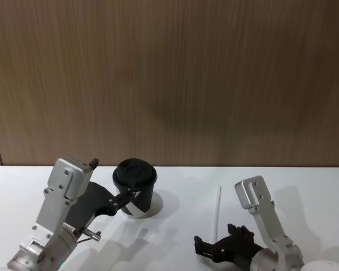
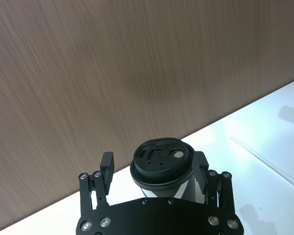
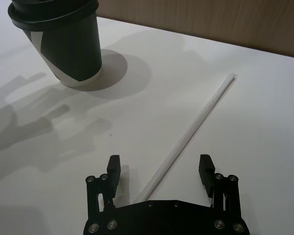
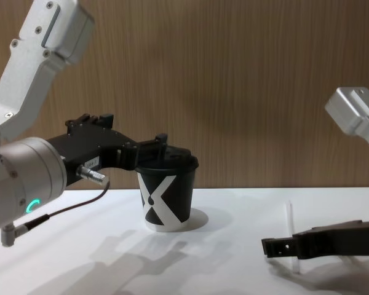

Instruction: Pick up the straw with one hand, pass it to the other hand, and insert it into the cup.

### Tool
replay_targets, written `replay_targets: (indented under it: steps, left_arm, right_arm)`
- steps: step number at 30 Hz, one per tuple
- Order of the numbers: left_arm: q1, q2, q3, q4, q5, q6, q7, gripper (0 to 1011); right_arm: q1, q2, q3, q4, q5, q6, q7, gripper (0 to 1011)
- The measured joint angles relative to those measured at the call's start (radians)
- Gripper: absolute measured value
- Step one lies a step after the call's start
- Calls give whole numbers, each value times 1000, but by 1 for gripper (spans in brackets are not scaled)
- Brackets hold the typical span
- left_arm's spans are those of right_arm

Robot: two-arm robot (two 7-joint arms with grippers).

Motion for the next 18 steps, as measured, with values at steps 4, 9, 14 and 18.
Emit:
replay_targets:
  steps: [4, 9, 14, 18]
  left_arm:
    - [0, 0, 0, 0, 0, 0, 0, 1000]
    - [0, 0, 0, 0, 0, 0, 0, 1000]
    - [0, 0, 0, 0, 0, 0, 0, 1000]
    - [0, 0, 0, 0, 0, 0, 0, 1000]
  right_arm:
    - [2, -11, 9, 0, 8, 21, -1, 1001]
    - [4, -16, 15, 0, 12, 40, -1, 1001]
    - [4, -17, 16, 0, 11, 50, 2, 1001]
    - [5, -14, 13, 2, 4, 51, 7, 1001]
